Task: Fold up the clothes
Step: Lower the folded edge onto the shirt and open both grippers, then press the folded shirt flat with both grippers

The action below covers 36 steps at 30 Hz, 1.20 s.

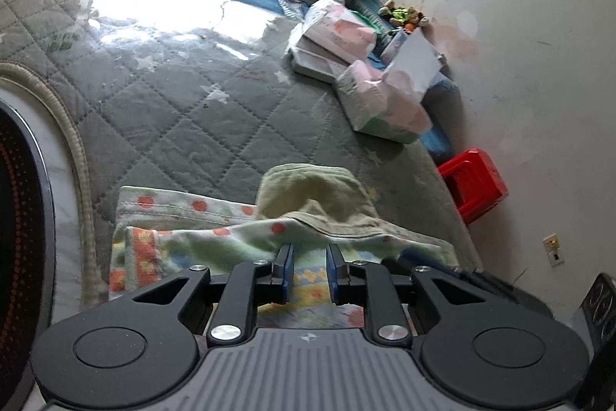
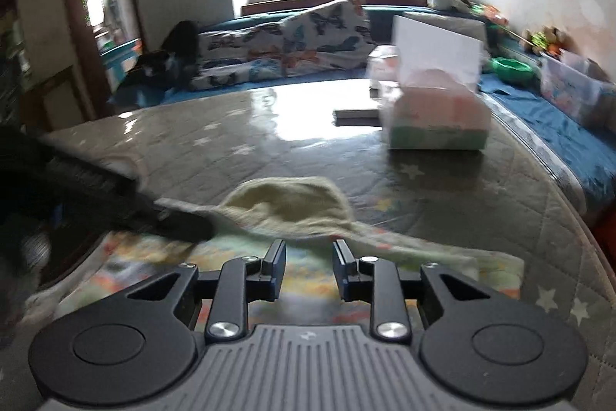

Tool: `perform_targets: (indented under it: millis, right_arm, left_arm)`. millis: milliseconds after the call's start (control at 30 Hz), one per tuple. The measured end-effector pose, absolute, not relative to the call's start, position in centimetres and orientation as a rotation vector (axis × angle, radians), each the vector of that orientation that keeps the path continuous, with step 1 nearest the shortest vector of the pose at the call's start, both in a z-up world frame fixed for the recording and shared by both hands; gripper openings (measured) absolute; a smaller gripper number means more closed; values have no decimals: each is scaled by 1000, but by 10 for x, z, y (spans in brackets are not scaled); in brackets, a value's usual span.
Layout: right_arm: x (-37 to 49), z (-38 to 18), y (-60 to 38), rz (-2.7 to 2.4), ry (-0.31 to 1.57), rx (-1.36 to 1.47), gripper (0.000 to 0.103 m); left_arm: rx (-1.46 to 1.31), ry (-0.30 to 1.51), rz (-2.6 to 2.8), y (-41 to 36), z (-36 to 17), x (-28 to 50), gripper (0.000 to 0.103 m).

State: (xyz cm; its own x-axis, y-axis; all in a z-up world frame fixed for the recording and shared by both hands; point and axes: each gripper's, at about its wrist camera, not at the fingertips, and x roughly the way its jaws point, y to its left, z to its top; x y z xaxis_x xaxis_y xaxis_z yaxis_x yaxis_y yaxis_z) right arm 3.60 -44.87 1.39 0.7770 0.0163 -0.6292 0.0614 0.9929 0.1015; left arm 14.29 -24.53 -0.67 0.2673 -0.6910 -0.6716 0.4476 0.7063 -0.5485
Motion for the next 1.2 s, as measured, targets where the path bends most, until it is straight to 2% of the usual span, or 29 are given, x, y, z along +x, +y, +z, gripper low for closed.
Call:
perform_targets:
  millis: [367, 600, 933, 1200]
  right_arm:
    - [3, 13, -408, 74, 719, 26, 26]
    - [-25, 12, -387, 78, 715, -64, 28]
    - [-42, 5, -386, 51, 704, -14, 28]
    - [-52, 5, -391, 24, 698, 29, 27]
  left_arm:
    - [-251, 1055, -791, -251, -15, 135, 20]
    - [-230, 1011, -838, -235, 0, 113, 21]
    - [-162, 973, -883, -196, -1, 57, 21]
    - [-184, 965, -854, -178, -13, 48, 21]
